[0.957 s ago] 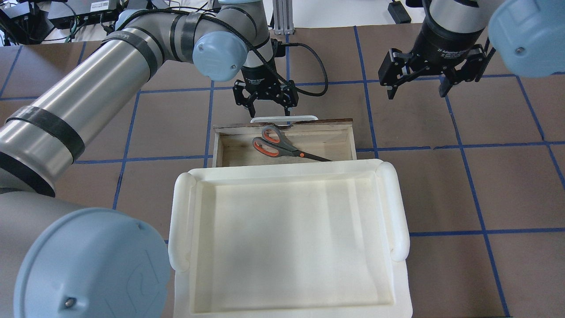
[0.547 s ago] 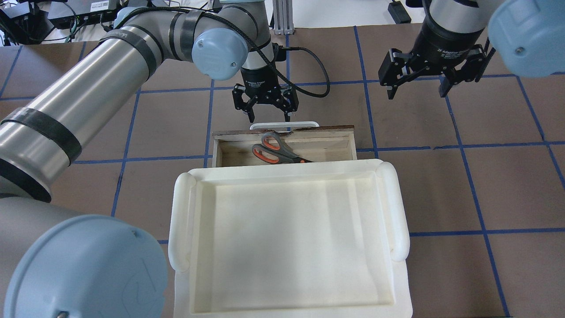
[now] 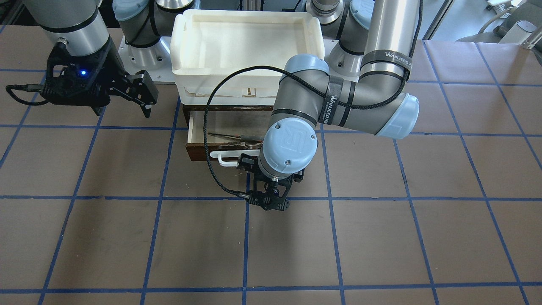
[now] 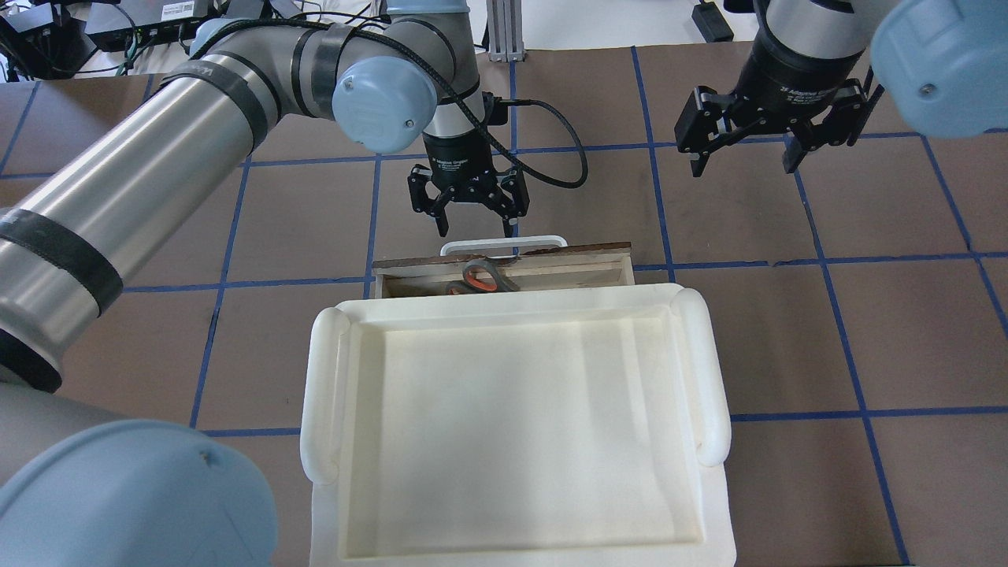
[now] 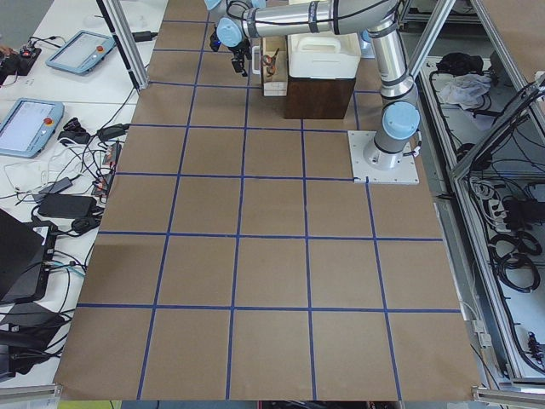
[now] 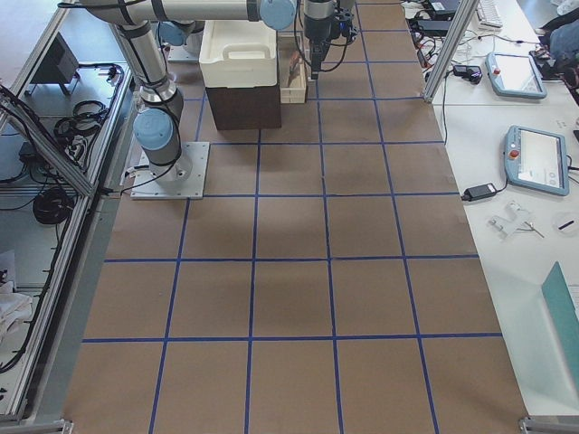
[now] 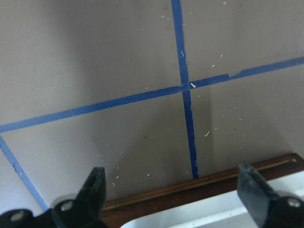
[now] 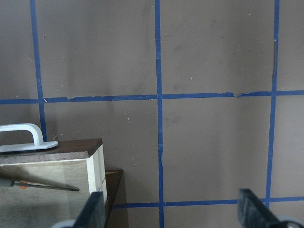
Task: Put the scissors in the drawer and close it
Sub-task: 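Push the drawer closed with the left gripper, away from the robot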
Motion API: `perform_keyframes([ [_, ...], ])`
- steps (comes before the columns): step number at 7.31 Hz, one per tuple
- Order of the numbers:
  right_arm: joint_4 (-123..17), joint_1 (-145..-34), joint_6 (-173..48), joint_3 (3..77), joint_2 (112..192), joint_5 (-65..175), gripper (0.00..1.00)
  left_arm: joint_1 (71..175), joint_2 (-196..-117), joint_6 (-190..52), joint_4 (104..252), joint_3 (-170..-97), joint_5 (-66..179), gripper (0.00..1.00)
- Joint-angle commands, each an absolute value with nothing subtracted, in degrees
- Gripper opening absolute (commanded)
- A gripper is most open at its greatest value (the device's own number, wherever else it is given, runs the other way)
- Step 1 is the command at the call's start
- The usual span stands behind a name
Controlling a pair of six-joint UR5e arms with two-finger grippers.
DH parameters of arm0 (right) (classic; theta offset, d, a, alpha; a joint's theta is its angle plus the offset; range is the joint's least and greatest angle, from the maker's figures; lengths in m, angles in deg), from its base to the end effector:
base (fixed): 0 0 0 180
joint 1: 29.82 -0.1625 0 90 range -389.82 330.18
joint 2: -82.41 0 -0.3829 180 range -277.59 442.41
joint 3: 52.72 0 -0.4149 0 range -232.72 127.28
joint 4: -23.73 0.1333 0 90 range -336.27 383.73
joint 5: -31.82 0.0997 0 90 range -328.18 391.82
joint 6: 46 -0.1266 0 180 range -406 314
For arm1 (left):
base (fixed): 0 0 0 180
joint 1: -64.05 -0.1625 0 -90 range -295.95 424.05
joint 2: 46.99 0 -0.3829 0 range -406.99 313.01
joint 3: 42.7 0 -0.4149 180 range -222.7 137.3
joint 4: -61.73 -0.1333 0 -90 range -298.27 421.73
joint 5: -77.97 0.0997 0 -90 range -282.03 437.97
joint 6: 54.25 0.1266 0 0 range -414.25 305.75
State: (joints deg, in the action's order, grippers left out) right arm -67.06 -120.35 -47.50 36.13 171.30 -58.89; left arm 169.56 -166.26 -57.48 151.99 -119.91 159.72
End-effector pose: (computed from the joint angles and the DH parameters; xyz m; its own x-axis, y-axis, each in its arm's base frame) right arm 0.1366 -0.5226 0.4205 -0.9998 0.0171 0.0120 0.0169 0.9997 -0.0148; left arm -0.3183 -0.5805 0.2301 -0.9776 0.1725 0.1210 0.2013 0.9339 0.2953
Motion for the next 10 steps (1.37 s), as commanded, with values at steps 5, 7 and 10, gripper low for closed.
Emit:
perform_keyframes([
  [5,-66.9,-120.4,-47.5,36.1,171.3,-59.0,1.0,169.7,-161.8,-57.8,153.3,-126.5,159.7,1.0],
  [7,-66.9,-120.4,-46.7,36.1,171.3,-59.0,1.0,170.2,-160.3,-58.1,156.2,-126.9,159.7,1.0],
  [10,-67.2,-120.4,-46.7,36.1,171.3,-59.0,1.0,170.6,-160.8,-58.2,156.2,-127.0,159.8,1.0],
])
